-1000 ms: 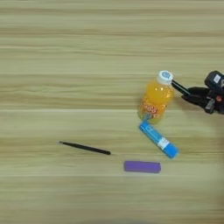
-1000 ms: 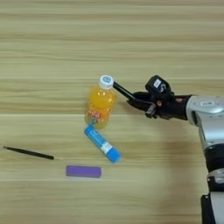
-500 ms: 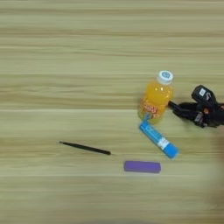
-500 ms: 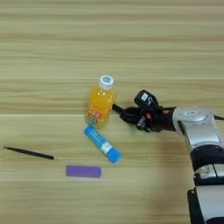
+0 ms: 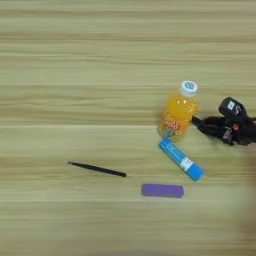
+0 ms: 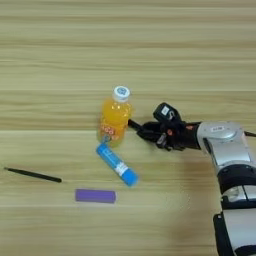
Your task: Move the objects on the table
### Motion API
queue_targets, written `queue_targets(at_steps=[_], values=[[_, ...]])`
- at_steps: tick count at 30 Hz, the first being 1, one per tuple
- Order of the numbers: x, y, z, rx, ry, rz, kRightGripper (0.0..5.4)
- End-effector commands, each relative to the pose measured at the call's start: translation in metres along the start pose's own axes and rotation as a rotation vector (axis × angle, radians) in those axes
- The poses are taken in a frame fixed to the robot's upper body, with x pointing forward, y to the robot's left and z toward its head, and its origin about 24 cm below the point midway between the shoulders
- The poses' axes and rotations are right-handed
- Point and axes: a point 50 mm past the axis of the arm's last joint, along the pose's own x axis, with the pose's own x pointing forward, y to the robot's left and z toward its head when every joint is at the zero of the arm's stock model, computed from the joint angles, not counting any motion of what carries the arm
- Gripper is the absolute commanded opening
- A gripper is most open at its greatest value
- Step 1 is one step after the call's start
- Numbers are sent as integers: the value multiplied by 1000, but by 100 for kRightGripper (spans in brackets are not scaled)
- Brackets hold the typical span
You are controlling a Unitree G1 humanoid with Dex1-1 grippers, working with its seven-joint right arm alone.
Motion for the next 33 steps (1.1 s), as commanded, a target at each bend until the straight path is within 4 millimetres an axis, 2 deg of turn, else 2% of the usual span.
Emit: queue_targets(at_steps=[1,19,29,33], values=[[-16,-17,30,-95,-64,-67,181],[-30,-21,48,-140,-146,-89,342],[-48,-33,62,-165,-205,-182,440],[-62,-41,70,-181,-243,-235,485]])
